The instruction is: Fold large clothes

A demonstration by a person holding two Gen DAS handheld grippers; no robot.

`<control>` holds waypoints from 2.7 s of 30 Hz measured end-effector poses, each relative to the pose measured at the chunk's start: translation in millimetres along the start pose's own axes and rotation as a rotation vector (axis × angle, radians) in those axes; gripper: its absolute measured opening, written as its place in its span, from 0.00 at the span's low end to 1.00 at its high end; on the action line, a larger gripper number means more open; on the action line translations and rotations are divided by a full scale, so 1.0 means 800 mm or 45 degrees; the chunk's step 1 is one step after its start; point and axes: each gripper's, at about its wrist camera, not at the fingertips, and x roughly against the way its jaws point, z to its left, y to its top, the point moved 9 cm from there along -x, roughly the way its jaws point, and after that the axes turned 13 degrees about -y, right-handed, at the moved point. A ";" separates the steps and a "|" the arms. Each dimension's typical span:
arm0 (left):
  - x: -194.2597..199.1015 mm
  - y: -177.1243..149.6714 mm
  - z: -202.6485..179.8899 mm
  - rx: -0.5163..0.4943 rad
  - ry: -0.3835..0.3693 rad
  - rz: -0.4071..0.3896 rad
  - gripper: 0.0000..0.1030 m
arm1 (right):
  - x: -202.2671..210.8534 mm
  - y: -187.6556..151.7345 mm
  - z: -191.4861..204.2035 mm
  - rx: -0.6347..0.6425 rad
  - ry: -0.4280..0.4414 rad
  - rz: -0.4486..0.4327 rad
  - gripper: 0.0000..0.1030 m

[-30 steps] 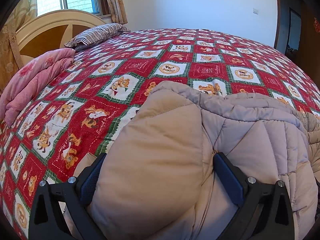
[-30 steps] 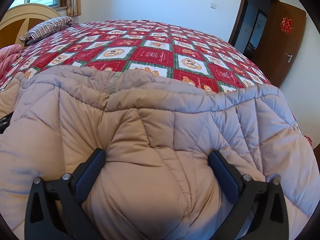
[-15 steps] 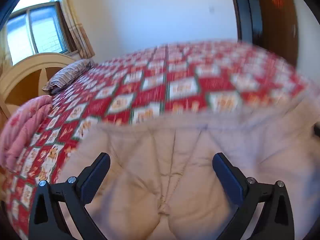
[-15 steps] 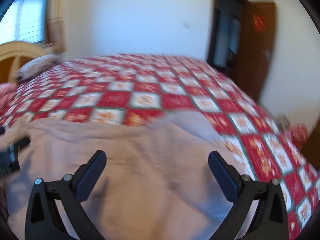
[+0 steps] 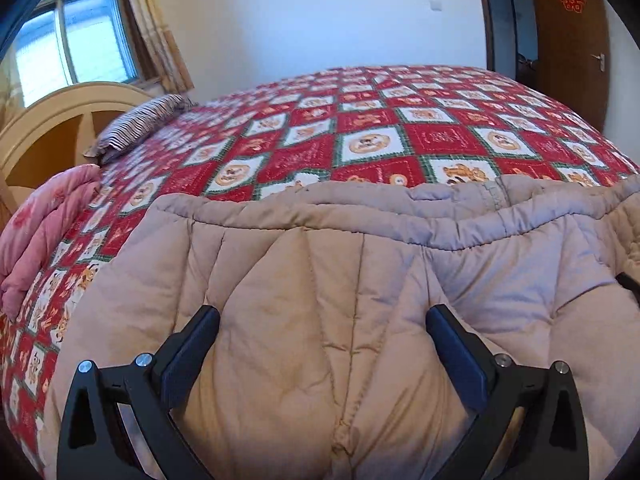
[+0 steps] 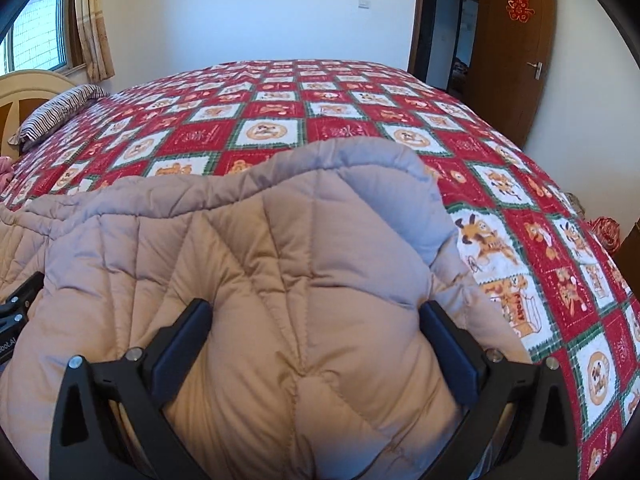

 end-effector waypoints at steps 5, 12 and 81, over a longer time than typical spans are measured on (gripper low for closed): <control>0.093 0.009 0.033 -0.055 -0.016 -0.146 0.99 | 0.022 0.008 -0.003 0.058 -0.069 0.033 1.00; 0.103 -0.045 0.170 0.160 0.139 -0.041 0.99 | 0.110 0.059 0.079 0.036 0.093 -0.148 1.00; 0.367 -0.089 0.189 0.361 -0.441 -0.590 0.13 | 0.243 -0.172 0.154 0.432 0.294 -0.073 1.00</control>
